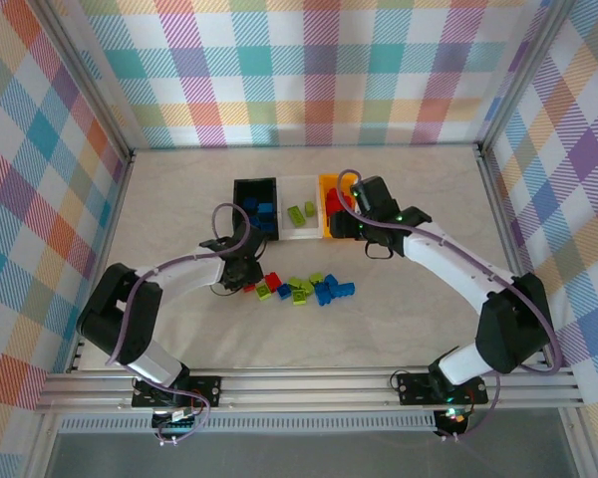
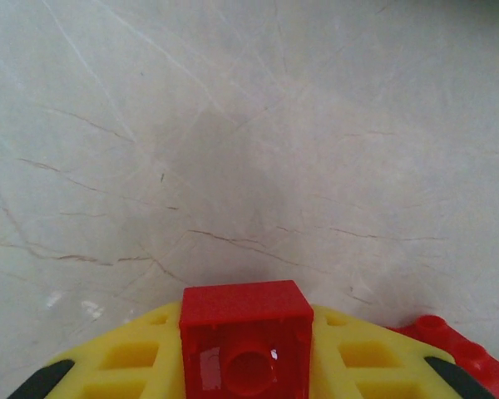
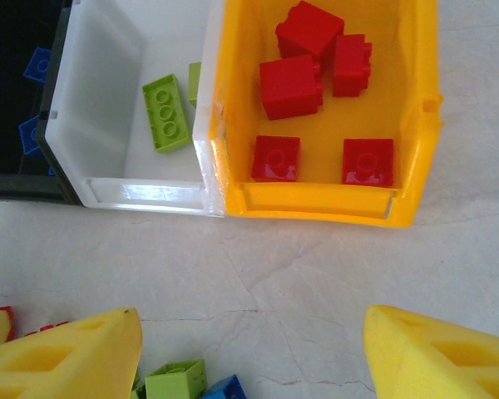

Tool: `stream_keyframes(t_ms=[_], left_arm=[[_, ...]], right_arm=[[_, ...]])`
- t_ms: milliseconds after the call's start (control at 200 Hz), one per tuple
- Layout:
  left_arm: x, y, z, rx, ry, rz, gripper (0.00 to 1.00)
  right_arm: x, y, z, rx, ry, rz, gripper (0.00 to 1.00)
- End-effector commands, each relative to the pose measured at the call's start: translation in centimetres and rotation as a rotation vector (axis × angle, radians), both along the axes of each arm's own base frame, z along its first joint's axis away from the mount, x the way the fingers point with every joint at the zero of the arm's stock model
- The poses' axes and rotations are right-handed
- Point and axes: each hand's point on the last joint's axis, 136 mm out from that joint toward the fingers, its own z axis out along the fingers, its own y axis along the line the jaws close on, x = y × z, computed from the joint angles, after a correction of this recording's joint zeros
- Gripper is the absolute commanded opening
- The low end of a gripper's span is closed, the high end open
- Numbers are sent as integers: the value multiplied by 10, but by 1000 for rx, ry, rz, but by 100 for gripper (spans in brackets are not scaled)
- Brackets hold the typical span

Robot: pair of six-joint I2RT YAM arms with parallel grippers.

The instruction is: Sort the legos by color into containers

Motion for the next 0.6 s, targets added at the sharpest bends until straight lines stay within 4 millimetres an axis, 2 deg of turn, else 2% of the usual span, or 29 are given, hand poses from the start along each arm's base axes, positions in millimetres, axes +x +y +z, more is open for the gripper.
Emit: stream_keyframes(t_ms=[0, 155, 265, 430, 595], left_arm=[[11, -8, 47, 33, -90, -58, 19], [36, -58, 94, -11, -190, -155, 19], [69, -106, 119, -68, -253, -205, 19], [122, -171, 141, -128, -327, -263, 18], [165, -211, 147, -162, -378, -283, 18]], right_arm=[[0, -16, 7, -1, -28, -69, 71], [-7, -37, 5, -1, -42, -139, 71], [-18, -49, -1, 5, -35, -170, 71], [-33, -57, -11, -5, -11, -175, 71], [-42, -61, -18, -9, 7, -169, 72]])
